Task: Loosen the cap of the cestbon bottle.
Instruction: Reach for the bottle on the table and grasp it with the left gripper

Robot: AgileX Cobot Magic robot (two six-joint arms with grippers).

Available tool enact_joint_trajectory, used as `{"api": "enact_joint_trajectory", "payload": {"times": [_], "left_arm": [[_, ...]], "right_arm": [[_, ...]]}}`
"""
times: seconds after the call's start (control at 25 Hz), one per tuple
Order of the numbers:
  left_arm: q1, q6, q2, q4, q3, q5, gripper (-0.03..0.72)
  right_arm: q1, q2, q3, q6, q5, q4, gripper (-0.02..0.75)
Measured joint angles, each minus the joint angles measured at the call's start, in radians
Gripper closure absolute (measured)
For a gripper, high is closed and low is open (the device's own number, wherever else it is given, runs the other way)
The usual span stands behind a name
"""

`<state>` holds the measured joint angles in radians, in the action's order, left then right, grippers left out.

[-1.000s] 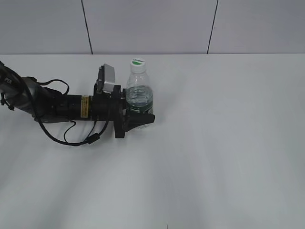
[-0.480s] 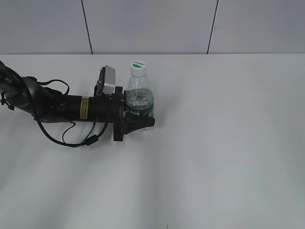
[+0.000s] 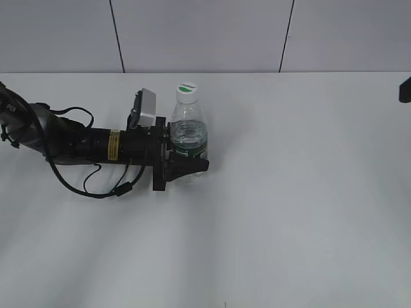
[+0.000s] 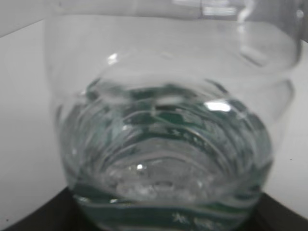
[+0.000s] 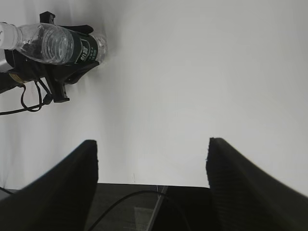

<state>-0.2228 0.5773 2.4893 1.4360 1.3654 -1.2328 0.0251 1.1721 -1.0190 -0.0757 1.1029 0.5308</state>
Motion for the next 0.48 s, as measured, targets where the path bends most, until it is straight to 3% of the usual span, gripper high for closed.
{"api": "enact_joint_trajectory", "payload": {"times": [0.48], "left_arm": [[-0.005, 0.0, 0.0, 0.014, 0.001, -0.004, 0.276]], "right_arm": [[-0.177, 0.303, -0.319, 0.156, 0.04, -0.189, 0.204]]}}
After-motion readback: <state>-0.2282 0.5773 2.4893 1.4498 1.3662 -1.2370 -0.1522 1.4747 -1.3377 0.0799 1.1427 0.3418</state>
